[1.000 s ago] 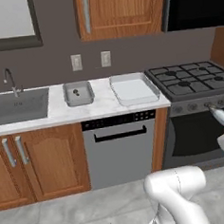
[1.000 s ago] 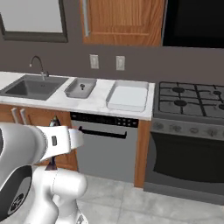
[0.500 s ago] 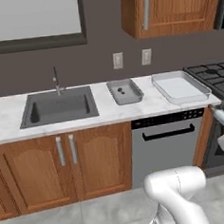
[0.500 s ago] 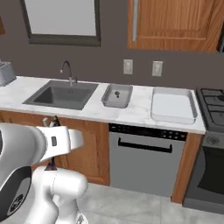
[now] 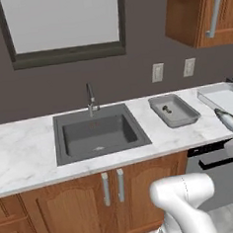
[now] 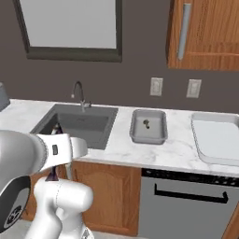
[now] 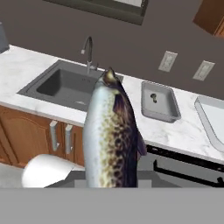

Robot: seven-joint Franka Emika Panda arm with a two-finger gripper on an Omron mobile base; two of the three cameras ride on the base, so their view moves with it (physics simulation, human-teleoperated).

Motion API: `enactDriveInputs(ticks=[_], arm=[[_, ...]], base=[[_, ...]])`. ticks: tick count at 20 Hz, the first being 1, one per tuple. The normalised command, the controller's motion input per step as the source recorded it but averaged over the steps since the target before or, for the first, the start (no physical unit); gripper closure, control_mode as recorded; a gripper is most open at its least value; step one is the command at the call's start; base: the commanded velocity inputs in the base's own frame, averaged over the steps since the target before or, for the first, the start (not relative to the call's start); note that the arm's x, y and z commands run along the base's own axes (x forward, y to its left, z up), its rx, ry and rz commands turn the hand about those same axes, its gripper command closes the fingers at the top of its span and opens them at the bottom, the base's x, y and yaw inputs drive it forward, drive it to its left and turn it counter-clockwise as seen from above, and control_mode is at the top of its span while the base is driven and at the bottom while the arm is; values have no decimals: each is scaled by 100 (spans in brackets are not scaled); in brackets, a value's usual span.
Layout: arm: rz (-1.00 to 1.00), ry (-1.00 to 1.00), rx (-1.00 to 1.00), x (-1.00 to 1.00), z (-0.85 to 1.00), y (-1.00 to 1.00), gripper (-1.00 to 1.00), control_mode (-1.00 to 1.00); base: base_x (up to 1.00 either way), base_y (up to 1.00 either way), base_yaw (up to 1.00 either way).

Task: Place one mushroom and one fish in each tupperware on the nearby counter, to pack two identical lunches.

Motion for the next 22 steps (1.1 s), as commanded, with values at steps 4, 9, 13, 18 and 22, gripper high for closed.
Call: enactDriveInputs(ticks=[4,9,13,18,22], arm=[[0,0,0,0,0,0,100,100],[0,0,0,0,0,0,100,100],[0,0,0,0,0,0,100,100],[0,0,0,0,0,0,100,100],[0,0,0,0,0,0,100,100]], base=[[71,-5,-19],[33,-35,-18],[58,-8,-14],[80,-6,-10],[100,-5,-1]])
